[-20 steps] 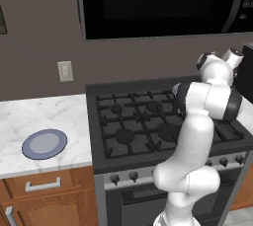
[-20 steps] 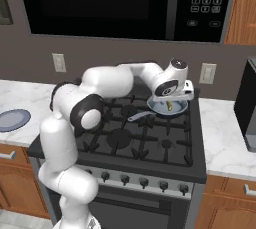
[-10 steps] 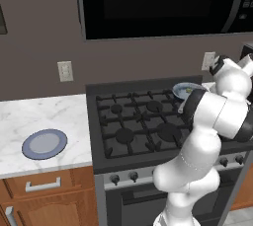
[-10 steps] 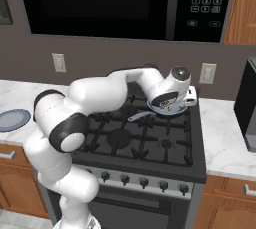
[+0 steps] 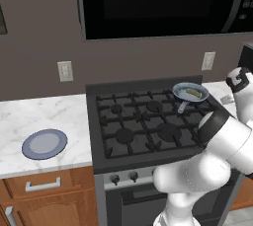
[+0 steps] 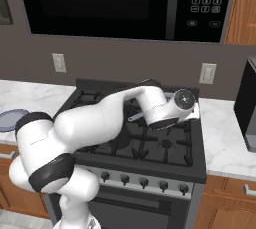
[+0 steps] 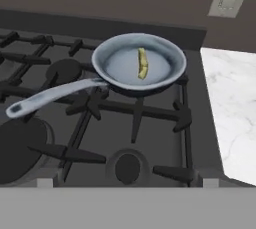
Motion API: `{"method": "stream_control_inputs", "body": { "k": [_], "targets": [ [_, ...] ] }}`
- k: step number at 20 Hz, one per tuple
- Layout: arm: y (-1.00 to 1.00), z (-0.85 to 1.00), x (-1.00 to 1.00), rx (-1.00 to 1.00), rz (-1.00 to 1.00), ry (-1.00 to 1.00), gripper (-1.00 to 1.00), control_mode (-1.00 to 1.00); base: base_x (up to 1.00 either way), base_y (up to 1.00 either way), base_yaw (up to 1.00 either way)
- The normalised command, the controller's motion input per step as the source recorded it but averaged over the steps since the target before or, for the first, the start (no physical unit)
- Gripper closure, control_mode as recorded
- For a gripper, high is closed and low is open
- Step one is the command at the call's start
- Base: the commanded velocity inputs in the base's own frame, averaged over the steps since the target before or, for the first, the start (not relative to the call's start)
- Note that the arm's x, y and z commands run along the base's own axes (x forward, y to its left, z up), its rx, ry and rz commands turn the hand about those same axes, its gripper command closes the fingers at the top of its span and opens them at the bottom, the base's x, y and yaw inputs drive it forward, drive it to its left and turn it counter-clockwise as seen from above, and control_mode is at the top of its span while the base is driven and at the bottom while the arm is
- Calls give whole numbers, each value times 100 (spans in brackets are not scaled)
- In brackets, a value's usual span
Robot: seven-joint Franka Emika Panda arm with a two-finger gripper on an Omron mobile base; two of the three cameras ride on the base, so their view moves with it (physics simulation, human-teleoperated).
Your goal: Pick up the butter stick and place it in the pan. Then turn on the burner for the pan.
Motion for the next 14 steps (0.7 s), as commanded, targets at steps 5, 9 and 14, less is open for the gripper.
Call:
{"method": "stream_control_inputs", "body": {
  "k": [5,9,14],
  "targets": [
    [-3,-1,-59,3,0,-7,-100,-100,0,0,0],
    [-1,-3,-50,1,-1,-8,-100,-100,0,0,0],
    [0,-13,-36,3,-2,-7,-100,-100,0,0,0]
  ]
}}
